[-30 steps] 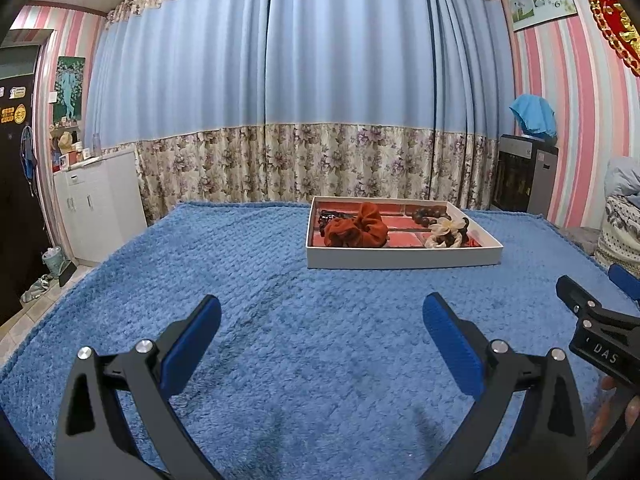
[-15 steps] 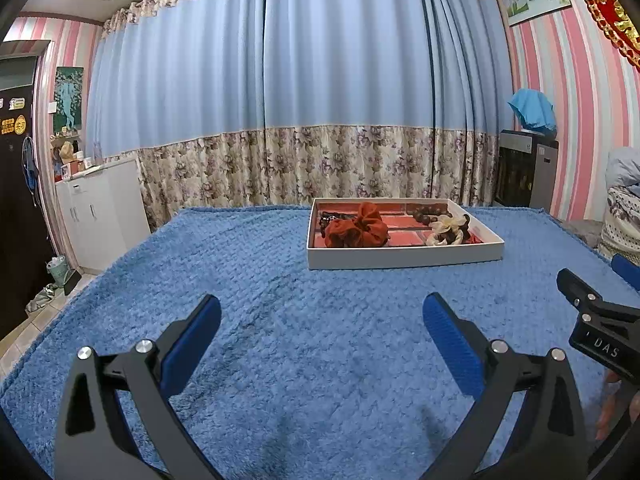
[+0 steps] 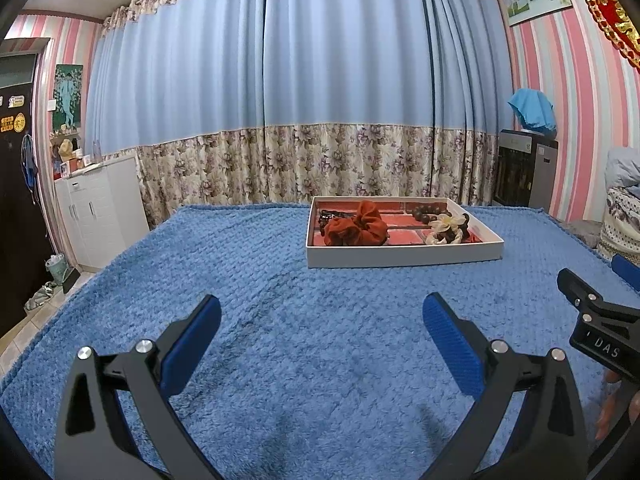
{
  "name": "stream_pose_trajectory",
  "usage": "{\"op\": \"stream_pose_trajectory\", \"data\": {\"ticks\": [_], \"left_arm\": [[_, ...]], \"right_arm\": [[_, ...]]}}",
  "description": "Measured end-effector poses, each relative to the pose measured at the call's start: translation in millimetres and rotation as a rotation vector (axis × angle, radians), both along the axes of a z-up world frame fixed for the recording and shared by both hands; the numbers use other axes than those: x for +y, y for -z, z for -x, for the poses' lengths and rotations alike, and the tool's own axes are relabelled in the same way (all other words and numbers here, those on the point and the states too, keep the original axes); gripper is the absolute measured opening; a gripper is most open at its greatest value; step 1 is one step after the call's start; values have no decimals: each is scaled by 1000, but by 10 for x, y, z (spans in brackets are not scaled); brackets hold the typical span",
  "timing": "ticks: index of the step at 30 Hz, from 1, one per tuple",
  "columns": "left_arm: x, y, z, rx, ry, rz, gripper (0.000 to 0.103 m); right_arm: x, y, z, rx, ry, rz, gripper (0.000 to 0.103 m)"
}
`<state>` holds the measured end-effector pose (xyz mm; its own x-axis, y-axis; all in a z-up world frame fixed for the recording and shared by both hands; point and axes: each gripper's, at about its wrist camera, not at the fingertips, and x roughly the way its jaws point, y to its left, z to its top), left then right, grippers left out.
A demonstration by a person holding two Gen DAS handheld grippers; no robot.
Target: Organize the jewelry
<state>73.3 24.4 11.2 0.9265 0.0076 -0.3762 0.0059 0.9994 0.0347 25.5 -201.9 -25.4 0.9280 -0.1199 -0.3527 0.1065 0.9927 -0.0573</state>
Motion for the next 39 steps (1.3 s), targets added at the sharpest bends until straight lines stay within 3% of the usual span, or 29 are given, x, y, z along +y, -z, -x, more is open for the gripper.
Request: {"op": "stream_pose_trajectory", "data": {"ticks": [39], "left_arm": [[22,6,21,-11,-6,-3,99]], "right_arm": [[-3,1,4,0,-1,1,99]]}}
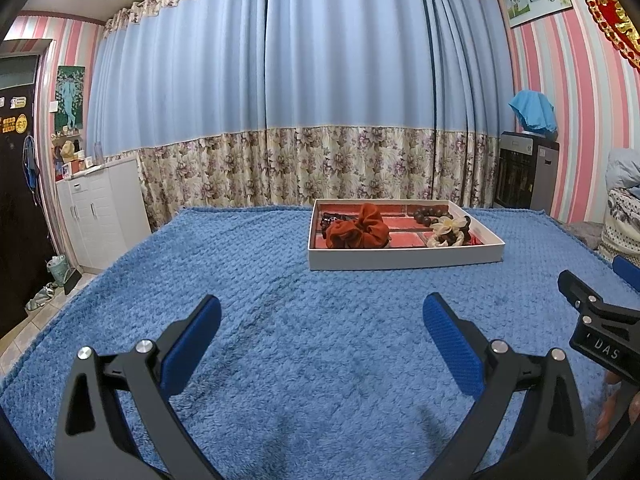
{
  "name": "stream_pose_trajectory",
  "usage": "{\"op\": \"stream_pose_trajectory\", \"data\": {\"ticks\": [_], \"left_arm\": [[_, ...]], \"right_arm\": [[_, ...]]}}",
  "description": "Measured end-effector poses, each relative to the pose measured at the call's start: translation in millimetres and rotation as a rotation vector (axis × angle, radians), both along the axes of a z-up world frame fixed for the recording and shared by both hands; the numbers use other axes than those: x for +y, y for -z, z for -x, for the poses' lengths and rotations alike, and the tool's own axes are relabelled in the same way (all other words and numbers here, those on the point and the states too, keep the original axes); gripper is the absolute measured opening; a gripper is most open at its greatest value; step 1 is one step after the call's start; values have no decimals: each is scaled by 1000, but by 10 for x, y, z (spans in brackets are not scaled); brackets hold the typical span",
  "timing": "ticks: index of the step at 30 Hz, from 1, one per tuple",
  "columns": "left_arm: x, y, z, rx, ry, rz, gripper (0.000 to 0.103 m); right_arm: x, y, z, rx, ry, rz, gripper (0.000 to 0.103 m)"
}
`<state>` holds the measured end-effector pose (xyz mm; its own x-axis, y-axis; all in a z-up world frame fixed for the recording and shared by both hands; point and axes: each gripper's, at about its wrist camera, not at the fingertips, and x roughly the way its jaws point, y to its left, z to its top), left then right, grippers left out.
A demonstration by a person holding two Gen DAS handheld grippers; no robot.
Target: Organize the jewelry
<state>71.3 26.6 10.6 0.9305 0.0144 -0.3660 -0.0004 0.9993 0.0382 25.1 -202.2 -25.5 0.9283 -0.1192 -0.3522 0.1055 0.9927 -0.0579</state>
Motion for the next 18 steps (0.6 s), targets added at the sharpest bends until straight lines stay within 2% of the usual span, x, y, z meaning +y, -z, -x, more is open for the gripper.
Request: {"op": "stream_pose_trajectory", "data": {"ticks": [18], "left_arm": [[-1,4,6,4,5,7,99]], "right_arm": [[-6,-3,-1,2,1,3,99]]}}
